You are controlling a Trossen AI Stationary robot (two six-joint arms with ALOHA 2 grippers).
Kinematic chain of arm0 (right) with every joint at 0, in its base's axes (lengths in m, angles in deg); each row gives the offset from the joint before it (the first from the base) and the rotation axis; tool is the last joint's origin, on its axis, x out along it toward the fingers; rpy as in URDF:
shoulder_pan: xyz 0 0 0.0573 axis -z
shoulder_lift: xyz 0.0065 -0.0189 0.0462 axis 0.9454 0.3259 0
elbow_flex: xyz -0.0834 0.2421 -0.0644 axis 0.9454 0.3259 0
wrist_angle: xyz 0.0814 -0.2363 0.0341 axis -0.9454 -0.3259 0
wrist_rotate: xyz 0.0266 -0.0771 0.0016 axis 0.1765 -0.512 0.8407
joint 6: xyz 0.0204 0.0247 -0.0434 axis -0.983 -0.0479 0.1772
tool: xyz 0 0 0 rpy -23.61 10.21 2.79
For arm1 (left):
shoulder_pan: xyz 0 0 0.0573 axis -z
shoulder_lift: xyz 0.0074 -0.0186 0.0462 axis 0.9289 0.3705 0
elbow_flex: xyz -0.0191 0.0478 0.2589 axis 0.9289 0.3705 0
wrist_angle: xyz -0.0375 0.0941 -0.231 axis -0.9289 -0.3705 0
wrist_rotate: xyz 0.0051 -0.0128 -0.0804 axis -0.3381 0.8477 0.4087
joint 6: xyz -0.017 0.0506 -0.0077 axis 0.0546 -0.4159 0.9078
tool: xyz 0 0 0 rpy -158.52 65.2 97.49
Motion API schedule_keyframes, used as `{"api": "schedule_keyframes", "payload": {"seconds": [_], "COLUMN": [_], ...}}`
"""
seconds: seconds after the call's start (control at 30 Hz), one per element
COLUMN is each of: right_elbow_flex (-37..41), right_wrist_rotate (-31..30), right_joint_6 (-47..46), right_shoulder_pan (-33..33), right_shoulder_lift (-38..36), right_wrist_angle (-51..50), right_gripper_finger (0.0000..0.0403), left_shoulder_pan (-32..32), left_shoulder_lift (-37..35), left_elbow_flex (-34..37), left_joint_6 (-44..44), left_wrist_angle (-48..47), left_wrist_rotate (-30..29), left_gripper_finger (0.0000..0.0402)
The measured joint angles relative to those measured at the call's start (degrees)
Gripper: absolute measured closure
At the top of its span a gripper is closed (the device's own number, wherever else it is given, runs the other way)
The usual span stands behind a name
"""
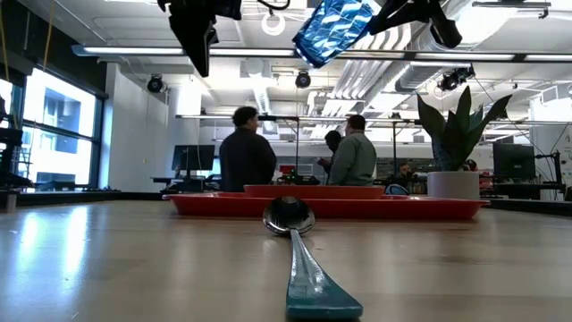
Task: Pick and place plate/cup/fork/spoon on tray
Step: Put the blue cup at the top right of the orange plate on the tray
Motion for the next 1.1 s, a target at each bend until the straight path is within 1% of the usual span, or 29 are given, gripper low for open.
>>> {"api": "schedule_keyframes", "payload": {"seconds": [0.1,0.23,0.33,0.47,0.57,0.8,0.97,1.1], "right_elbow_flex": [0.0,0.0,0.0,0.0,0.0,0.0,0.0,0.0], "right_wrist_rotate": [2.0,6.5,10.6,17.4,21.5,28.0,31.7,35.2], "right_joint_6": [5.3,11.5,16.3,21.4,24.6,31.8,36.0,39.0], "right_shoulder_pan": [4.5,11.3,16.7,24.1,29.3,38.4,43.9,47.6], "right_shoulder_lift": [-2.1,-4.3,-5.1,-4.9,-4.6,-4.5,-4.4,-2.9], "right_wrist_angle": [0.0,0.0,0.0,-0.6,-2.5,-3.1,-3.1,-3.1], "right_gripper_finger": [0.0403,0.0403,0.0403,0.0403,0.0403,0.0403,0.0403,0.0403], "left_shoulder_pan": [-1.0,-2.2,-2.8,-3.5,-3.9,-4.2,-4.2,-4.2], "left_shoulder_lift": [0.0,0.0,0.0,0.0,0.0,0.0,0.0,0.0], "left_elbow_flex": [0.0,0.0,0.0,0.0,0.0,0.0,0.0,0.0], "left_joint_6": [0.0,0.1,0.2,0.6,0.7,2.5,4.3,4.9], "left_wrist_angle": [0.0,0.6,1.3,2.6,3.4,3.5,3.5,3.5], "left_wrist_rotate": [0.0,0.0,0.0,0.1,0.1,0.2,0.2,0.2], "left_gripper_finger": [0.0346,0.0346,0.0346,0.0346,0.0346,0.0346,0.0346,0.0346]}}
